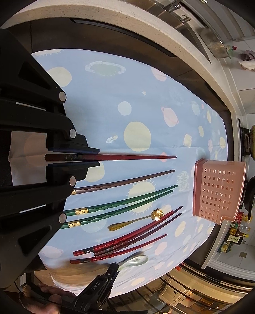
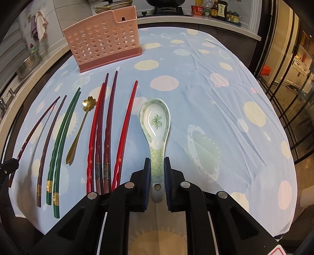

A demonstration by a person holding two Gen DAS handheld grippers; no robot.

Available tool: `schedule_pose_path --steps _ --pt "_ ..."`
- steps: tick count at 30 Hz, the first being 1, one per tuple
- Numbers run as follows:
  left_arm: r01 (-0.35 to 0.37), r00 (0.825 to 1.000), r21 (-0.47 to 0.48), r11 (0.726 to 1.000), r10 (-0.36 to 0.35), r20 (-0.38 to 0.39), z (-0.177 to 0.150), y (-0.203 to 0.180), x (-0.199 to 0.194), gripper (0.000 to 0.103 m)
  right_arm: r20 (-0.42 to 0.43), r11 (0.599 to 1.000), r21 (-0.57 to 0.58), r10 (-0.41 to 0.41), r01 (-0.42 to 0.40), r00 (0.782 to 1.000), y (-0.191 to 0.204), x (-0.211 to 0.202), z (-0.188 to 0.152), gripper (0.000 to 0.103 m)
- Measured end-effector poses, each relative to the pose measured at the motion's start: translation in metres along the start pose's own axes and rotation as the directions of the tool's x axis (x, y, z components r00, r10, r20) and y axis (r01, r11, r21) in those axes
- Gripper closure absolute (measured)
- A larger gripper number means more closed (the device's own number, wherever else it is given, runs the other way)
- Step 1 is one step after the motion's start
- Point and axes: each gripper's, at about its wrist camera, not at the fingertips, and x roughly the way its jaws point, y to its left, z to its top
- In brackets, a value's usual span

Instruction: Organize utensils

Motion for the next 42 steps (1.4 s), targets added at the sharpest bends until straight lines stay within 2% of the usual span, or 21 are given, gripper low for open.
schedule_pose_path --steps 6,13,19,20,25,28,30,32,33,37,42 --pt "0.013 1.000 -0.006 1.000 -0.013 0.016 0.000 -0.001 -0.009 0.096 0.025 1.000 -0.001 0.014 -0.014 1.000 -0.001 -0.016 -0.004 0.091" --pt "0.050 0.996 -0.024 0.998 -0.048 0.071 0.007 0.001 -0.034 0.096 0.070 0.999 -0.014 0.042 -0.041 0.997 0.003 -0.044 -0.003 0.091" --pt "0.061 0.990 -0.030 0.998 -0.057 0.127 0.023 0.003 -0.054 0.096 0.121 0.998 -0.022 0.062 -0.059 0.991 0.006 -0.063 0.012 0.093" --pt "0.059 0.989 -0.030 0.998 -0.055 0.139 0.026 0.003 -0.056 0.096 0.129 0.998 -0.021 0.068 -0.066 0.989 0.006 -0.065 0.015 0.102" --pt "0.058 0.979 -0.022 0.998 -0.052 0.198 0.050 0.001 -0.068 0.096 0.175 0.998 -0.041 0.056 -0.050 0.983 0.009 -0.074 0.034 0.103" --pt "0.056 0.974 -0.017 0.998 -0.051 0.219 0.060 -0.001 -0.071 0.096 0.166 0.998 -0.046 0.042 -0.035 0.985 0.008 -0.067 0.041 0.102" --pt "0.058 0.975 -0.011 0.998 -0.054 0.216 0.060 -0.003 -0.069 0.096 0.156 0.999 -0.029 0.038 -0.033 0.987 0.004 -0.062 0.040 0.096" --pt "0.061 0.978 -0.009 0.998 -0.058 0.203 0.057 -0.004 -0.064 0.096 0.143 1.000 -0.018 0.023 -0.021 0.989 -0.002 -0.054 0.040 0.072" --pt "0.062 0.979 -0.009 0.998 -0.059 0.194 0.055 -0.005 -0.060 0.096 0.140 1.000 -0.005 0.016 -0.015 0.990 -0.005 -0.050 0.041 0.068" --pt "0.061 0.987 -0.015 0.998 -0.058 0.152 0.048 -0.004 -0.046 0.096 0.089 0.998 0.043 0.038 -0.042 0.995 -0.017 -0.026 0.052 0.067" --pt "0.062 0.992 -0.024 0.998 -0.059 0.107 0.040 -0.002 -0.031 0.096 0.039 1.000 0.023 0.020 -0.021 0.999 -0.010 0.009 0.066 0.067"
